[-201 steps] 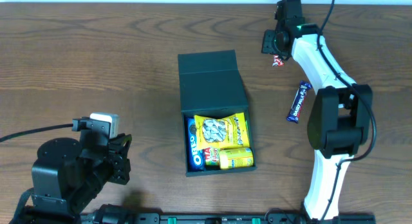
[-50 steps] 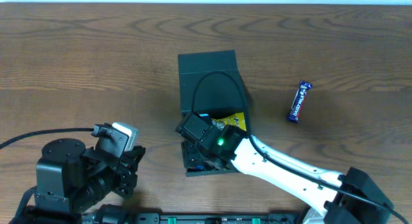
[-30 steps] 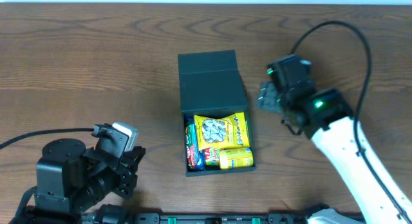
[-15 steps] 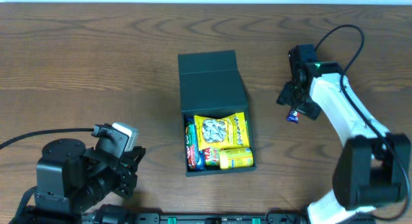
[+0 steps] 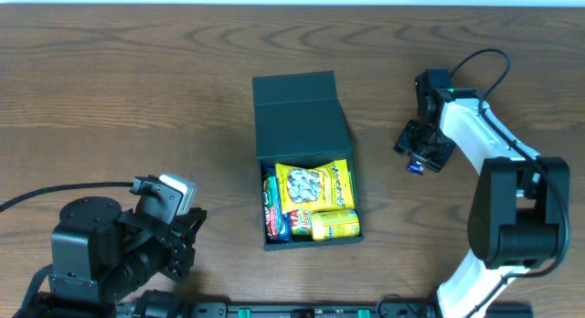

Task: Pack container
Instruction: 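Withdraw the right gripper and reach to the purple bar, then grasp the purple chocolate bar with the right gripper and lift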

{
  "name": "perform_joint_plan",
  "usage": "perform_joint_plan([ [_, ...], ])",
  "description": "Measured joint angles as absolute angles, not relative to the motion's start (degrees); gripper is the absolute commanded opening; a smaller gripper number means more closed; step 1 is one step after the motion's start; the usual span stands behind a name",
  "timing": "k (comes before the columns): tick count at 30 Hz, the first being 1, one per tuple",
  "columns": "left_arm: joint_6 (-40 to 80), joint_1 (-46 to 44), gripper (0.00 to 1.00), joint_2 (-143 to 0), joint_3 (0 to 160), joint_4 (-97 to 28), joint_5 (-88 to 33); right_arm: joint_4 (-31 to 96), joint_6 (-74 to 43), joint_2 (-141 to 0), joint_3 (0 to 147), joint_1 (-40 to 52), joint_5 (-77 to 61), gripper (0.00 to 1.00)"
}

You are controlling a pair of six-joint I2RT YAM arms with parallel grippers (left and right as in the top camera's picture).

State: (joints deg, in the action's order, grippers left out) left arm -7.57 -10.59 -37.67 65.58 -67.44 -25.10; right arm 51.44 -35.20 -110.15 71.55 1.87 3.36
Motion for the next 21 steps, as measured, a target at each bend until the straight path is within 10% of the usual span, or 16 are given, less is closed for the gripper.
perform_joint_plan([
  [15,-7.55,-10.59,0.08,-37.67,65.58,-67.29,-25.12,47.62,-28.84,-110.26,69.45,0.21,-0.38,0.59],
  [21,-7.55,-10.59,0.08,-37.67,65.58,-67.24,-25.12,46.57,-27.11,-110.26,68.07,0.16,-1.98,0.44],
])
